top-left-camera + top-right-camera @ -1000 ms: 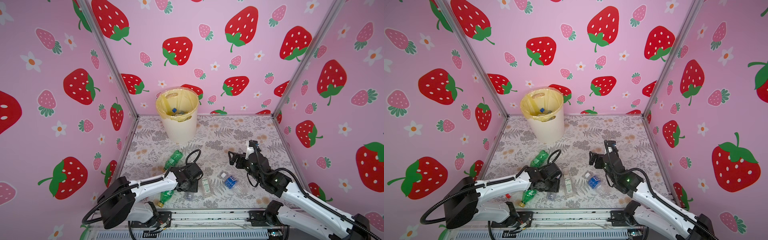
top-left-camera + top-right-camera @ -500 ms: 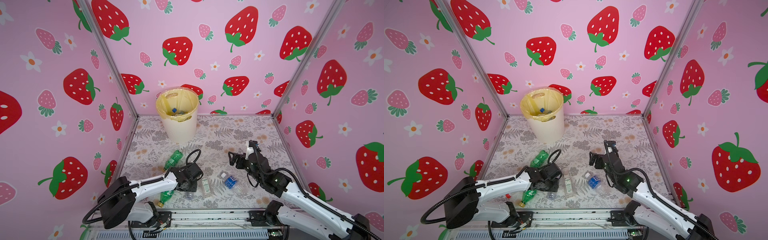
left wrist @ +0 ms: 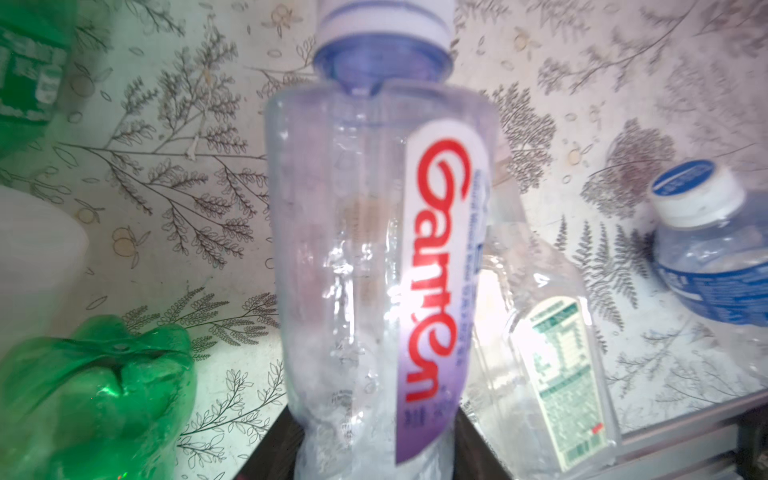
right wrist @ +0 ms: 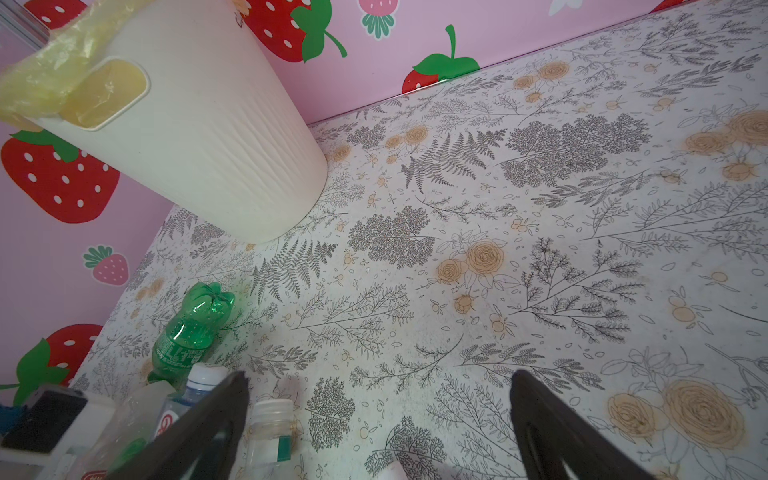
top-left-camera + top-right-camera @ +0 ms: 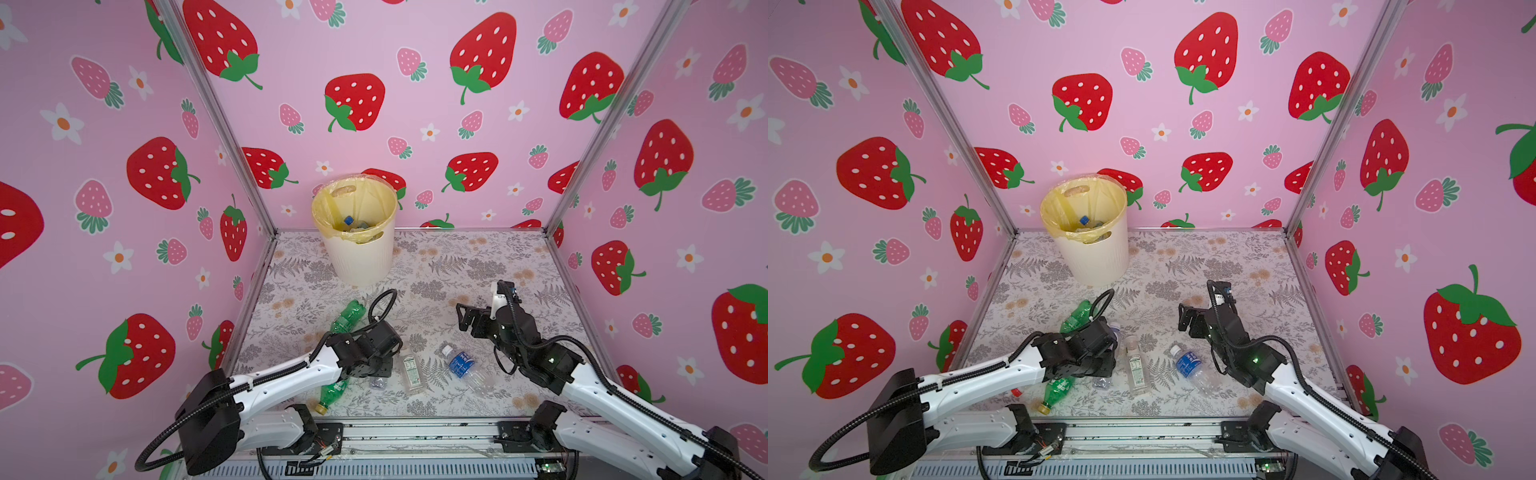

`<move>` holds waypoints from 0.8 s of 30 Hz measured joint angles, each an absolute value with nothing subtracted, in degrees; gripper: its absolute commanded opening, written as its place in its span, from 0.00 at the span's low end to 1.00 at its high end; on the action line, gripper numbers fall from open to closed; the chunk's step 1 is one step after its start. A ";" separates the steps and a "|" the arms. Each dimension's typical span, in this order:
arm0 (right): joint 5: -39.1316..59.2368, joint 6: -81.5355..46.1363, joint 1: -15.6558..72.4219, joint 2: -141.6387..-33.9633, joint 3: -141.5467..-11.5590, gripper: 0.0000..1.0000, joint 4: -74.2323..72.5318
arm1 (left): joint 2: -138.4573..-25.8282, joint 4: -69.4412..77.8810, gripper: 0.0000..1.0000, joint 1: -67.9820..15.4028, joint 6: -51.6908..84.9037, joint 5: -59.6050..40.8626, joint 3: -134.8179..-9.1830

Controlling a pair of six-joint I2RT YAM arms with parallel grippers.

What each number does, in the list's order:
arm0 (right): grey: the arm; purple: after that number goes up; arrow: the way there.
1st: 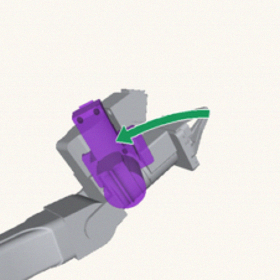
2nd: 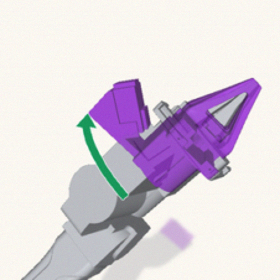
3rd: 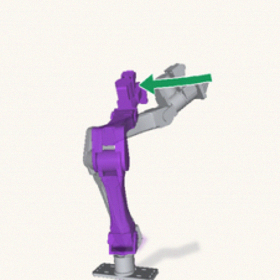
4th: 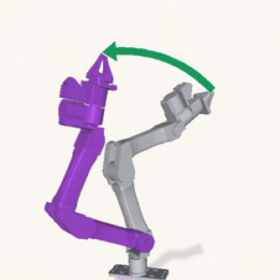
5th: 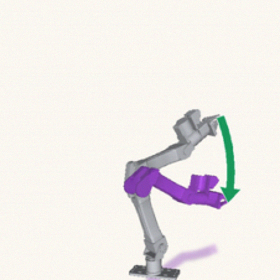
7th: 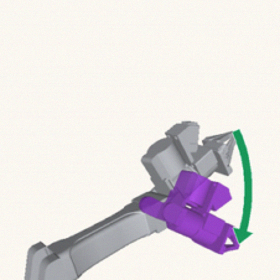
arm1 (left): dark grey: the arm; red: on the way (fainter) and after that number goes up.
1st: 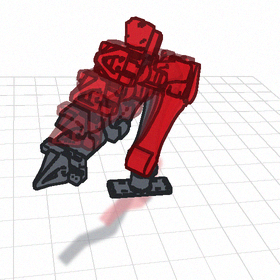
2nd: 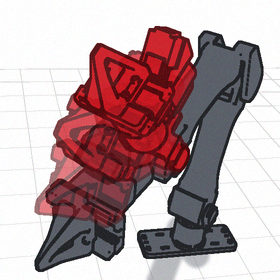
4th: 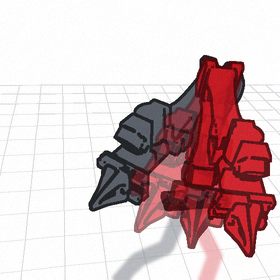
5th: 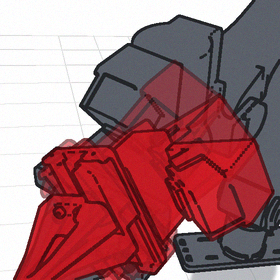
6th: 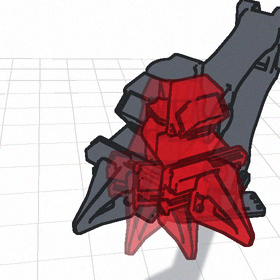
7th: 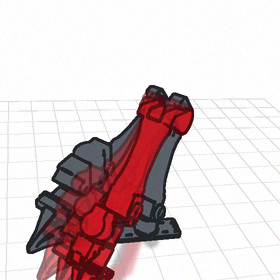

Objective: Throw the plastic bottles in the bin
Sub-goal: 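Close the left gripper around the red-labelled water bottle, then lift the red-labelled bottle with the left gripper up over the bin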

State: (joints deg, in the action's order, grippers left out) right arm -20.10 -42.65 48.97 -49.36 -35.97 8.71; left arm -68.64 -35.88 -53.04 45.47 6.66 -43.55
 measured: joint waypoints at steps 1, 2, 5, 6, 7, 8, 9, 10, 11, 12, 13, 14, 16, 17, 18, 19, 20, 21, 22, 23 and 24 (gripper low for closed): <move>-20.10 -42.70 48.97 -49.54 -35.97 0.99 8.71 | -68.10 -35.99 0.50 -53.04 45.32 7.01 -43.77; -20.08 -42.78 48.97 -49.74 -35.97 0.99 8.71 | -67.61 -36.10 0.49 -53.04 45.19 7.20 -44.03; -20.03 -42.85 48.97 -50.30 -35.97 0.99 8.67 | -66.61 -36.69 0.50 -52.97 44.53 8.19 -45.32; -20.03 -42.85 48.97 -50.52 -35.97 0.99 8.67 | -66.30 -37.04 0.49 -52.86 44.16 8.60 -45.98; -20.03 -42.85 48.97 -50.72 -35.97 0.99 8.67 | -66.06 -37.36 0.49 -52.77 43.79 8.86 -46.52; -20.01 -42.85 48.97 -50.96 -35.97 0.99 8.67 | -65.73 -37.65 0.50 -52.64 43.40 9.26 -47.27; -20.01 -42.85 48.97 -51.20 -35.97 0.99 8.67 | -65.47 -37.82 0.49 -52.47 43.11 9.65 -47.97; -19.99 -42.85 48.97 -51.37 -35.97 0.99 8.67 | -65.17 -37.95 0.49 -52.31 42.78 10.04 -48.62; -19.94 -42.85 48.97 -51.53 -35.97 0.99 8.67 | -64.77 -37.98 0.50 -52.07 42.30 10.41 -49.32; -19.90 -42.87 48.97 -51.62 -35.97 0.99 8.67 | -64.38 -38.00 0.49 -51.75 41.95 10.74 -49.93; -19.88 -42.89 48.97 -51.64 -35.97 0.99 8.67 | -64.07 -38.00 0.49 -51.42 41.74 10.98 -50.37; -19.88 -43.03 48.97 -51.64 -35.97 0.99 8.64 | -63.70 -38.02 0.49 -50.78 41.36 11.14 -50.89; -19.81 -43.38 48.97 -51.64 -35.94 0.99 8.49 | -63.07 -38.04 0.49 -49.06 40.69 11.09 -51.75; -19.64 -43.55 48.97 -51.64 -35.92 0.99 8.27 | -62.72 -38.04 0.49 -47.70 40.32 10.96 -52.18; -19.46 -43.70 48.97 -51.64 -35.86 0.99 7.94 | -62.39 -38.04 0.49 -46.44 40.07 10.90 -52.56; -19.35 -43.75 48.97 -51.64 -35.75 0.99 7.57 | -62.13 -38.04 0.49 -45.12 39.79 10.70 -52.93; -19.07 -43.86 48.97 -51.64 -35.59 0.99 7.18 | -61.84 -38.02 0.49 -43.94 39.46 10.46 -53.32; -18.83 -43.90 48.97 -51.79 -35.44 0.99 6.76 | -61.56 -38.04 0.49 -42.57 39.13 10.33 -53.84; -18.70 -43.92 48.97 -52.01 -35.40 0.99 6.46 | -61.39 -38.04 0.49 -41.63 38.81 10.22 -54.33; -18.48 -43.94 48.97 -52.56 -35.40 0.99 6.13 | -61.19 -38.04 0.49 -40.66 38.46 10.09 -55.09; -18.26 -43.97 48.97 -53.32 -35.38 0.99 5.85 | -60.99 -38.04 0.49 -39.99 38.00 10.04 -55.81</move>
